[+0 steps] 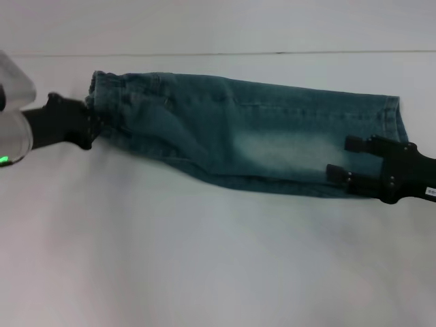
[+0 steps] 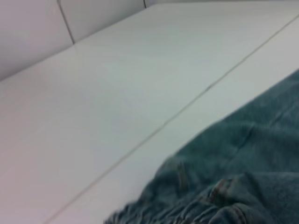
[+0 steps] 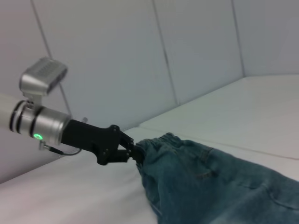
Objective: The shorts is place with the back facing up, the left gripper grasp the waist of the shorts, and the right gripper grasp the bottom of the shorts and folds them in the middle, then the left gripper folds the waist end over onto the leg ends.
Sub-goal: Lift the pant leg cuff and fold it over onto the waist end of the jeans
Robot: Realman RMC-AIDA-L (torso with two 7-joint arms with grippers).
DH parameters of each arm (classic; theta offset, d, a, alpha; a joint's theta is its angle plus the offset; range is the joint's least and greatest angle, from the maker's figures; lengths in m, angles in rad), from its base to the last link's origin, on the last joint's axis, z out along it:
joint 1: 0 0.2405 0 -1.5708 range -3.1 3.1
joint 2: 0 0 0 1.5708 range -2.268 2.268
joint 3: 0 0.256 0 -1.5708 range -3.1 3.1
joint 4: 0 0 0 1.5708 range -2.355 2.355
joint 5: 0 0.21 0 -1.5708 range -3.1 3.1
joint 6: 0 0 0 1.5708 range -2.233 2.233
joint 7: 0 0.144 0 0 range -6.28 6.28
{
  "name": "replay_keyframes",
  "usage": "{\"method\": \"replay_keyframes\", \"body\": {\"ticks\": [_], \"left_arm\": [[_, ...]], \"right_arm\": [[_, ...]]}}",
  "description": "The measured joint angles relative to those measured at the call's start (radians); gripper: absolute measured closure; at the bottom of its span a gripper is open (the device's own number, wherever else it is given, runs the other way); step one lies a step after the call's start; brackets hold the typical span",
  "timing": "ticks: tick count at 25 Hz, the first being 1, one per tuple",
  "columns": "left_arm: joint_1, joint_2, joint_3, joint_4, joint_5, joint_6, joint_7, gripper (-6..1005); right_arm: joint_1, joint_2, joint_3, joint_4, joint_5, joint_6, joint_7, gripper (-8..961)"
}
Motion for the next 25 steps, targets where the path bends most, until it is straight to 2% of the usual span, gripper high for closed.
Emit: {"method": "replay_keyframes", "body": {"ticks": [6, 9, 11, 19, 25], "left_arm": [[-0.033, 0.013, 0.132, 0.076, 0.003, 0.0, -0.128, 906], [-0.037, 0.014, 0.167, 0.104, 0.005, 0.005, -0.155, 908], [-0.044, 0.014, 0.217, 0.17, 0.005, 0.038, -0.191, 910], [-0.077, 0.016, 0.261, 0.268, 0.021, 0.147, -0.273, 911], [-0.121, -0.005, 0.346, 0.377, 0.109, 0.208, -0.384, 916]], "right_arm": [[0.006, 0.001, 0.0, 0.084, 0.027, 0.096, -0.067, 219], [0.008, 0.002, 0.0, 0.127, 0.054, 0.143, -0.126, 255], [0.012, 0.002, 0.001, 0.155, 0.084, 0.18, -0.152, 301], [0.066, 0.003, -0.009, 0.3, 0.23, 0.329, -0.334, 487], [0.145, 0.006, -0.013, 0.401, 0.229, 0.409, -0.433, 741]]}}
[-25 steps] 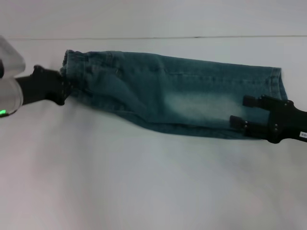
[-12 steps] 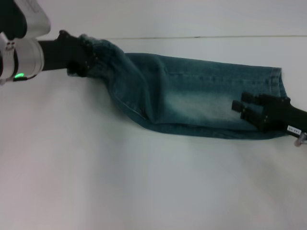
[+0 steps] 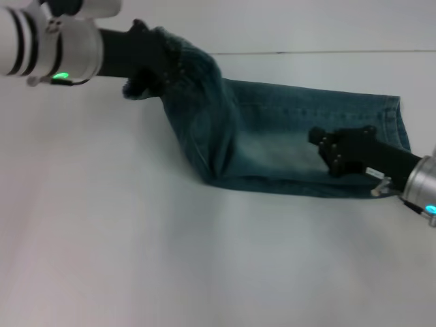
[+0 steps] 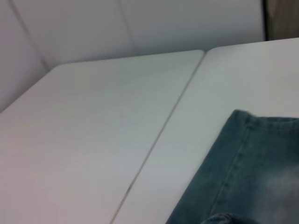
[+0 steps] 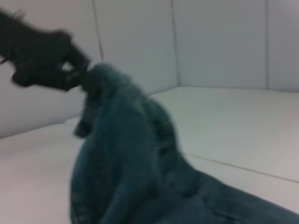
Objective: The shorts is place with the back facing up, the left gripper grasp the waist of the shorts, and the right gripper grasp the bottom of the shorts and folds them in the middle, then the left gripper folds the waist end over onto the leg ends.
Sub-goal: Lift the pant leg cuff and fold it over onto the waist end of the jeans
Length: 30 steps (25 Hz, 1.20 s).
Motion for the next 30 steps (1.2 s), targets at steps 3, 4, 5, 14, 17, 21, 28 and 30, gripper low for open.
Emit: {"method": "replay_keyframes", "body": {"ticks": [3, 4, 5, 14, 17, 21, 28, 30], "left_arm": [[-0.039, -0.005, 0.041, 0.037, 0.036, 0.03, -0.065, 918], [-0.057, -0.006, 0.051, 0.044, 0.048, 0.039, -0.085, 918], [-0.078, -0.008, 0.061, 0.051, 0.065, 0.052, -0.111, 918], [-0.24, -0.016, 0.177, 0.064, 0.15, 0.075, -0.281, 921], [-0.289, -0.017, 0.215, 0.056, 0.153, 0.07, -0.329, 924], [-0.345, -0.02, 0.263, 0.031, 0.153, 0.044, -0.395, 924], [-0.413, -0.026, 0.372, -0.033, 0.153, -0.045, -0.476, 924], [-0.428, -0.028, 0.38, -0.055, 0.15, -0.06, -0.481, 924]], "right_arm": [[0.024, 0.0, -0.012, 0.026, -0.004, 0.012, -0.018, 860], [0.029, 0.001, -0.017, 0.03, -0.003, 0.013, -0.019, 900], [0.033, 0.002, -0.021, 0.034, -0.003, 0.014, -0.022, 940], [0.037, 0.005, -0.021, 0.081, 0.003, 0.049, -0.059, 954], [0.027, 0.005, -0.014, 0.089, 0.004, 0.053, -0.069, 954], [0.014, 0.004, -0.017, 0.089, 0.004, 0.051, -0.072, 954], [0.005, 0.003, -0.015, 0.096, 0.003, 0.046, -0.091, 953], [0.005, 0.003, -0.015, 0.098, 0.003, 0.045, -0.099, 953]]}}
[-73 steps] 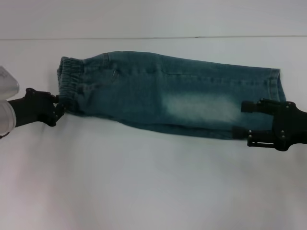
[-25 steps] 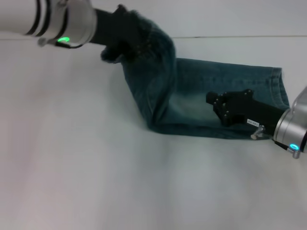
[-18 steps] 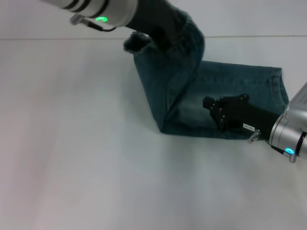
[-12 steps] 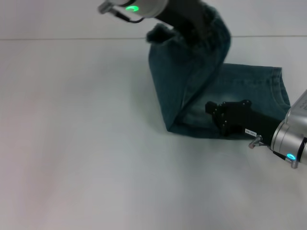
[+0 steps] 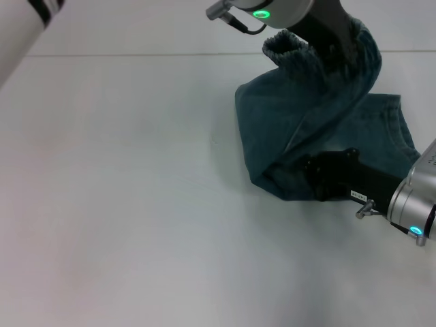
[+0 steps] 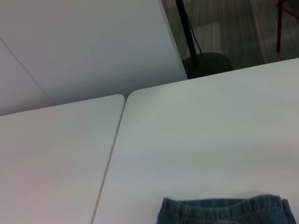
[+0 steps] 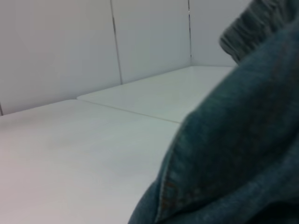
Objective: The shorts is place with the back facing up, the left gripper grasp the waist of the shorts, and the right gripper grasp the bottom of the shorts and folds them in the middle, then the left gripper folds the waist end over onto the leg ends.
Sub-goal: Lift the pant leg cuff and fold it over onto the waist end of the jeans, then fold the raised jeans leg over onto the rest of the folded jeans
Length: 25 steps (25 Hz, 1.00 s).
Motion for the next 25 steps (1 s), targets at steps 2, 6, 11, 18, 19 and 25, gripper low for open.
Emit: {"method": "replay_keyframes", "body": {"ticks": [2, 6, 11, 18, 19, 25], "left_arm": [[-0.009, -0.002, 0.014, -0.016, -0.005, -0.023, -0.006, 923], [-0.018, -0.003, 0.044, -0.022, -0.012, -0.062, -0.035, 923], [-0.041, -0.002, 0.051, -0.018, -0.034, -0.068, -0.038, 923], [-0.039, -0.002, 0.074, -0.024, -0.039, -0.09, -0.039, 924], [-0.039, -0.002, 0.076, -0.024, -0.039, -0.091, -0.039, 925], [-0.038, -0.002, 0.123, -0.043, -0.047, -0.12, -0.032, 929]], "right_arm": [[0.002, 0.0, 0.0, 0.001, 0.0, 0.0, -0.009, 953], [0.022, 0.0, -0.005, 0.001, -0.001, 0.002, -0.014, 953], [0.06, 0.0, -0.027, 0.019, -0.008, 0.006, -0.011, 953], [-0.004, -0.011, -0.032, -0.009, -0.004, -0.051, 0.012, 945], [-0.031, -0.013, -0.033, -0.03, -0.006, -0.071, 0.021, 943], [-0.272, -0.028, -0.033, -0.221, -0.033, -0.291, 0.089, 933]]}}
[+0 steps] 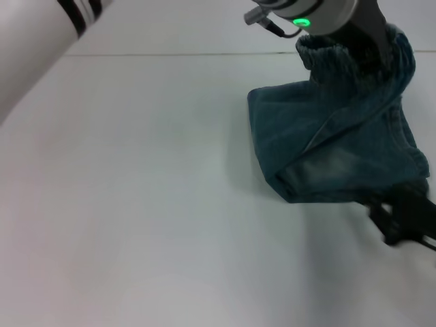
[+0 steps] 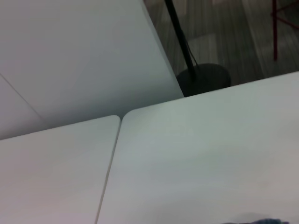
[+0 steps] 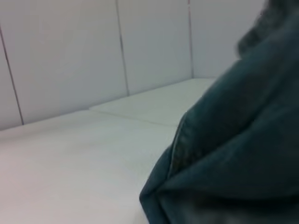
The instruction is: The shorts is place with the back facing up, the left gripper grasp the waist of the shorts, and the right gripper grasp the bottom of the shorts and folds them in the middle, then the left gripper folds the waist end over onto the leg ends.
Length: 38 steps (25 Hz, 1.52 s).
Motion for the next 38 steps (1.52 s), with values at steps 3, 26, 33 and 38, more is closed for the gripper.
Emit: {"method": "replay_keyframes", "body": {"ticks": [3, 26, 33, 38], "left_arm": [[0.003, 0.0, 0.045, -0.007, -0.02, -0.053, 0.005, 923], [0.283, 0.006, 0.035, 0.178, -0.179, -0.098, 0.093, 299], [0.548, 0.0, -0.214, 0.136, -0.519, 0.181, 0.431, 145], [0.659, 0.006, -0.418, -0.06, -0.656, 0.383, 0.671, 48]], "right_arm": [[-0.086, -0.017, 0.01, -0.032, 0.001, -0.1, 0.021, 927], [-0.093, -0.019, 0.033, -0.049, -0.019, -0.25, 0.04, 887], [-0.082, -0.012, 0.035, -0.148, -0.022, -0.277, 0.125, 874], [-0.07, -0.008, 0.03, -0.153, -0.021, -0.283, 0.131, 866]]}}
